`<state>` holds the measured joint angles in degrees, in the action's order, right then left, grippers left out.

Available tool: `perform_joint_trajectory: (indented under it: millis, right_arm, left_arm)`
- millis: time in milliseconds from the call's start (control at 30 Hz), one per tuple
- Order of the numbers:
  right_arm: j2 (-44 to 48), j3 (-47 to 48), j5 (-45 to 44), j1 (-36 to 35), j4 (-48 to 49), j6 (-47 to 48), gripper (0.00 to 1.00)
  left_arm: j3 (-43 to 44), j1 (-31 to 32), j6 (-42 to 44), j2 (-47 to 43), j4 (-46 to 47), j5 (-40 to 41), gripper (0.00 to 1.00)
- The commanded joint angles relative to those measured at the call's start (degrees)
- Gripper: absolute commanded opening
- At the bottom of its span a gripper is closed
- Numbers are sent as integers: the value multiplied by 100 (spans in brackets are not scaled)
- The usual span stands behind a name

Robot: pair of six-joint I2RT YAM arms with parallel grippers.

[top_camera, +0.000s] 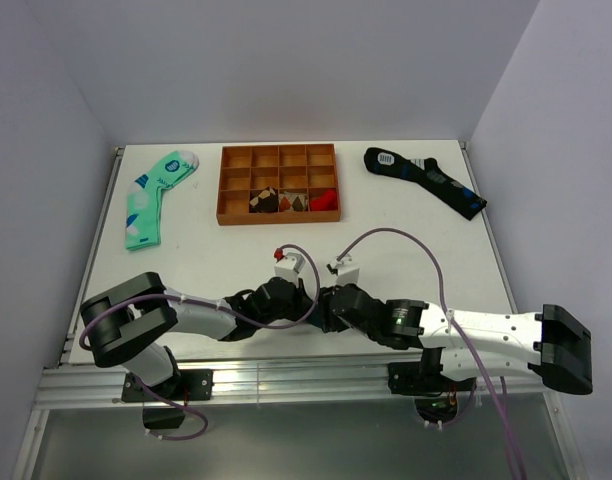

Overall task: Roll the socks
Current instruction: Pick up the sock at the center of the board.

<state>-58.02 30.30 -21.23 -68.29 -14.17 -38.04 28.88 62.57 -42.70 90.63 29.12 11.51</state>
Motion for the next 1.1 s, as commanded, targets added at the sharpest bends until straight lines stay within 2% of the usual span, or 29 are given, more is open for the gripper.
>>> perform_joint_trajectory:
  millis: [0,400,733,1067]
  right_arm:
    - [54,-164,-408,-289,177,-19,54]
    - [-270,-412,-1172,-1089,890,24,55]
    - [-1782,1170,-1524,-1626,-664,622,56]
    - [-2196,1786,-1525,-1687,-1237,1166,57]
  left_arm:
    - [-217,89,218,350,-1164,-254,0]
    - [-217,89,218,455,-1076,-483,0]
    - [-155,89,253,587,-1067,-588,0]
    - [-102,89,271,693,-1067,-650,0]
